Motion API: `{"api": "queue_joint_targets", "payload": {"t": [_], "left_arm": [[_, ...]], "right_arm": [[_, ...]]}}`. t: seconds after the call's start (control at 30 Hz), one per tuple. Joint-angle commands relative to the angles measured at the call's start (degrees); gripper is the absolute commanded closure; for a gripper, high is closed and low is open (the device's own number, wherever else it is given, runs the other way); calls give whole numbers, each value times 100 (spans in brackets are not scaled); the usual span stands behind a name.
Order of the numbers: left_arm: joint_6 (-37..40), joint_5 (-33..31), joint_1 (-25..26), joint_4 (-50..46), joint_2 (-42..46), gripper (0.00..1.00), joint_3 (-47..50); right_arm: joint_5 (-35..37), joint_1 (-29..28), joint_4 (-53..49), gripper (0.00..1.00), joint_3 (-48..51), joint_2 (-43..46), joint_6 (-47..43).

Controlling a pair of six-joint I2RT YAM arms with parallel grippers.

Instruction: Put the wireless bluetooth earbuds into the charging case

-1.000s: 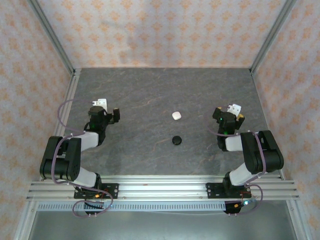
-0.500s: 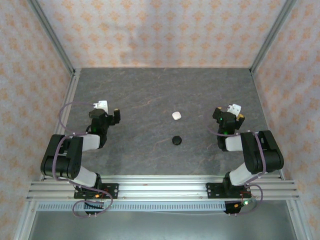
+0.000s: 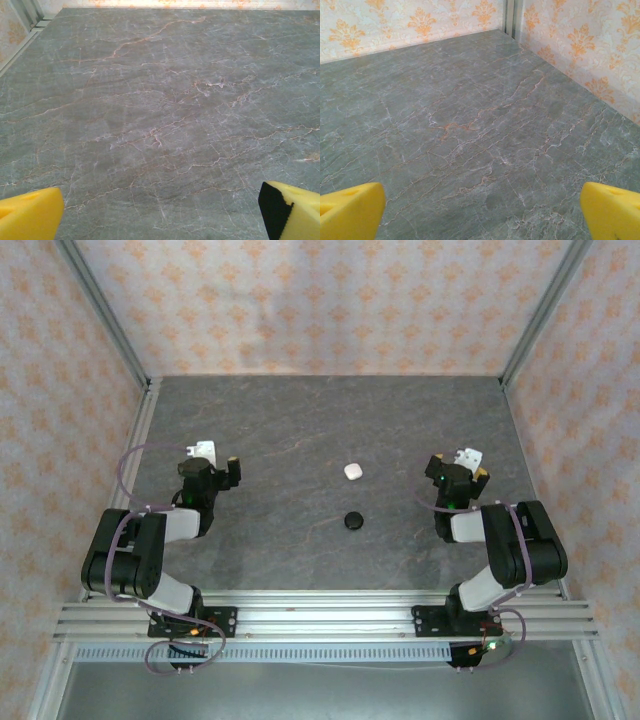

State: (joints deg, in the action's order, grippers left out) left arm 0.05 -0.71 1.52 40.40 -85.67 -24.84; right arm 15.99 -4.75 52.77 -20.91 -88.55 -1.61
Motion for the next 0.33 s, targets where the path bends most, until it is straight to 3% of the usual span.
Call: {"api": "queue_joint_targets", "payload": {"t": [0.0,0.3], "left_arm": [[111,-184,37,187,-11,0,21],[109,-184,32,187,-11,0,23]], "right_arm": [[-39,27,8,1,-70,-63,9],[-40,27,14,1,-54,-40,20]]}}
